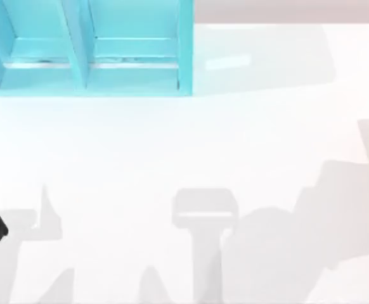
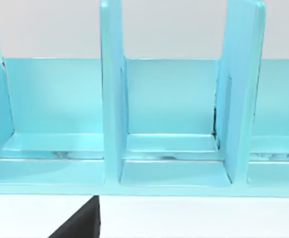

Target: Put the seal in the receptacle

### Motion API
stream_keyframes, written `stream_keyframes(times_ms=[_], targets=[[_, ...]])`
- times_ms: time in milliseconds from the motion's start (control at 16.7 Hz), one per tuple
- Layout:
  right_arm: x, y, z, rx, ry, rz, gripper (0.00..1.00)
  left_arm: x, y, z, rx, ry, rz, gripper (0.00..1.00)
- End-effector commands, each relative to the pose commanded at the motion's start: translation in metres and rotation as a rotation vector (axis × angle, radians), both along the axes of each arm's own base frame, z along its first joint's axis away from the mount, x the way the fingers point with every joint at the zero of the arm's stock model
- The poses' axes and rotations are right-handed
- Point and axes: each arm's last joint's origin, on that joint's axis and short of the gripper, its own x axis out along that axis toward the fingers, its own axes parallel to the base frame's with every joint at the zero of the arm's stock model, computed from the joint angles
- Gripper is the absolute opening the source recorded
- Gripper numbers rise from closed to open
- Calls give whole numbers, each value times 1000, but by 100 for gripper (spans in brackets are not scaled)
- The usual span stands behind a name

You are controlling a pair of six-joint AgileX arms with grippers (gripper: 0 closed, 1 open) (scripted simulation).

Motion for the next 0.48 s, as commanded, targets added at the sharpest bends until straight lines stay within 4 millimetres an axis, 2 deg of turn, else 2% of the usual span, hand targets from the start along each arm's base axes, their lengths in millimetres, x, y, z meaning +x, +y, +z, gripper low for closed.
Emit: stream_keyframes(times_ms=[120, 480], targets=[[1, 0, -10, 1, 1, 1, 0, 0, 0, 0, 0, 0, 0, 100], [-1, 0, -60, 0, -2, -2, 0, 0, 0, 0, 0, 0, 0, 100]])
